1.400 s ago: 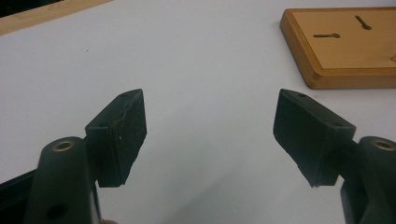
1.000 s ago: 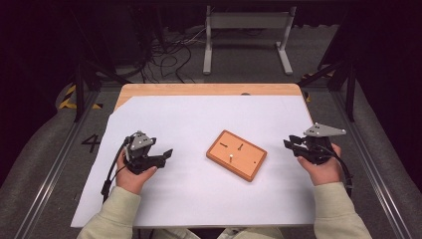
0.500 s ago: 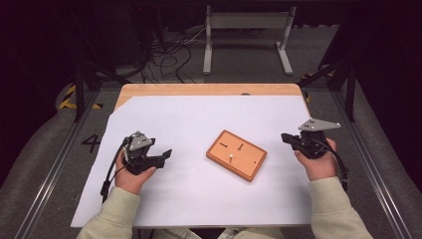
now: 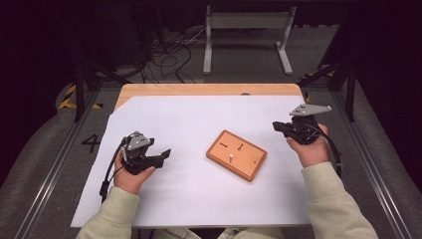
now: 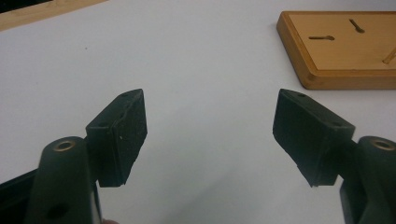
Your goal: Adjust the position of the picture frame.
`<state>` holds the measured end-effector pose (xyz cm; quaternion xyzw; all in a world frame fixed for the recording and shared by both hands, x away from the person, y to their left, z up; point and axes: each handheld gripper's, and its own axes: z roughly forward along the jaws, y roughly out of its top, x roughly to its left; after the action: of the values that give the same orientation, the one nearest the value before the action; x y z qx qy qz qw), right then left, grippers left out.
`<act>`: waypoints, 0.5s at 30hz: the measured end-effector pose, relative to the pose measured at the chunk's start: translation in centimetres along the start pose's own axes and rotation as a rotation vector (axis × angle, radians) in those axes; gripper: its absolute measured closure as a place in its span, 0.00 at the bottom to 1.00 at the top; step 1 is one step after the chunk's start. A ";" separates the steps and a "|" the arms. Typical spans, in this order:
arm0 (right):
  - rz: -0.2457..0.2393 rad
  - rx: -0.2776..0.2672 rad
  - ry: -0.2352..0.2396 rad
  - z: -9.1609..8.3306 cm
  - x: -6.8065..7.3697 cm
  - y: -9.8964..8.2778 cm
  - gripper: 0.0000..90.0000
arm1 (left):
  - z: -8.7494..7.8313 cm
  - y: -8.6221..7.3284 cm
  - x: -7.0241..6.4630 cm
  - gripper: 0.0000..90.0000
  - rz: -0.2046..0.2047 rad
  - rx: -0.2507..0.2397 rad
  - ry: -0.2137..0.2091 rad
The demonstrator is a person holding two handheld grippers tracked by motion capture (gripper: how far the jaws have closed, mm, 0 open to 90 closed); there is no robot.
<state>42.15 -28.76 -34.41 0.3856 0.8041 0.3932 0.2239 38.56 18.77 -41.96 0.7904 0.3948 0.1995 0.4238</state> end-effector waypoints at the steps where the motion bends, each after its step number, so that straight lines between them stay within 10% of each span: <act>1: 0.000 0.000 0.000 0.0 0.0 0.0 1.00 | 0.0 0.0 0.0 0.30 0.001 -0.001 0.001; 15: -0.031 0.018 0.021 1.7 0.7 2.3 1.00 | 0.1 -0.1 -0.1 0.30 0.007 0.001 -0.004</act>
<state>43.82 -26.54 -33.62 0.3709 0.8159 0.3863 0.2181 38.52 18.70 -42.05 0.7922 0.3915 0.1994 0.4236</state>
